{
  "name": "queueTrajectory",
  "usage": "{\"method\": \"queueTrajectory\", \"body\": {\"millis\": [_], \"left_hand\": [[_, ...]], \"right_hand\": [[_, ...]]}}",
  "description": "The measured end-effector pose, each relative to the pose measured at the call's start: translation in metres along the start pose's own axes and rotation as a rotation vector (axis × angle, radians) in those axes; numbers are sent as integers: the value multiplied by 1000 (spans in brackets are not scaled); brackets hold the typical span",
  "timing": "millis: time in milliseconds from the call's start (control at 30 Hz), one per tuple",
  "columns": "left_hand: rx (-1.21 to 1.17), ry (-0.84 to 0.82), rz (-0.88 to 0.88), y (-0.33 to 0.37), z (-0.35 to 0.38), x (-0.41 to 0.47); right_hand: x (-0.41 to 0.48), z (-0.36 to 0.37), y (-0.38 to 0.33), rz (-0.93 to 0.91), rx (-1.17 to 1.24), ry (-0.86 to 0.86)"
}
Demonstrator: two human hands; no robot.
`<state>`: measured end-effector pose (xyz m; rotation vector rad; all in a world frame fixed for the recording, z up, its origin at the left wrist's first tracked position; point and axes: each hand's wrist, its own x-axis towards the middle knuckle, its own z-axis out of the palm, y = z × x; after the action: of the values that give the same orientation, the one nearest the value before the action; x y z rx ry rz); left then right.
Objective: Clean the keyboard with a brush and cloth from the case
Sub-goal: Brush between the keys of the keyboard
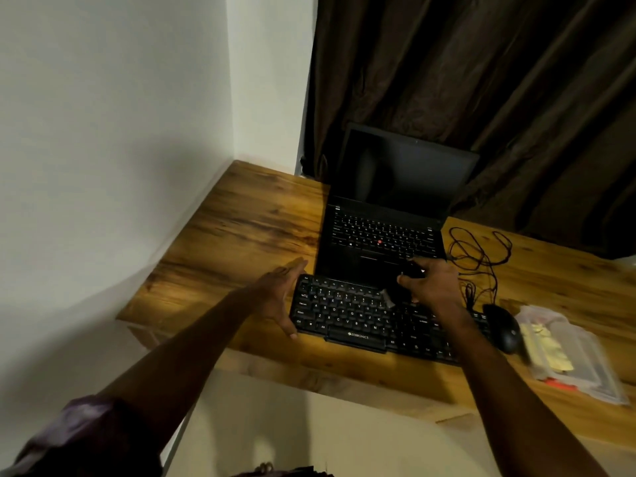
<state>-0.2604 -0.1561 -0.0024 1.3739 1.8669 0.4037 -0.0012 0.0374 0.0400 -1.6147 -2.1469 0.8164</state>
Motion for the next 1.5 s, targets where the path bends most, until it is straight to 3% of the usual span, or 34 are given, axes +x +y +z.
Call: {"method": "queueTrajectory", "body": {"millis": [67, 200, 267, 400, 667, 733, 933, 1300, 1500], "left_hand": [[-76, -7, -12, -4, 2, 1], [-51, 9, 21, -3, 3, -1], [-153, 10, 15, -7, 2, 1], [-129, -1, 3, -5, 1, -2], [69, 46, 7, -9, 6, 8], [105, 41, 36, -8, 6, 8], [163, 28, 85, -8, 3, 7], [195, 32, 98, -9, 5, 12], [212, 25, 77, -6, 5, 9]], "right_hand": [[-5, 0, -7, -42, 7, -48], [-26, 25, -33, -78, 231, -368], [-31, 41, -35, -81, 243, -430], [-22, 37, -27, -57, 229, -376], [-6, -10, -3, -83, -82, -35], [-17, -3, -15, -129, -27, -42], [-59, 53, -50, -132, 304, -292], [-48, -8, 19, 49, 199, -2], [-52, -21, 39, 15, 66, 141]]}}
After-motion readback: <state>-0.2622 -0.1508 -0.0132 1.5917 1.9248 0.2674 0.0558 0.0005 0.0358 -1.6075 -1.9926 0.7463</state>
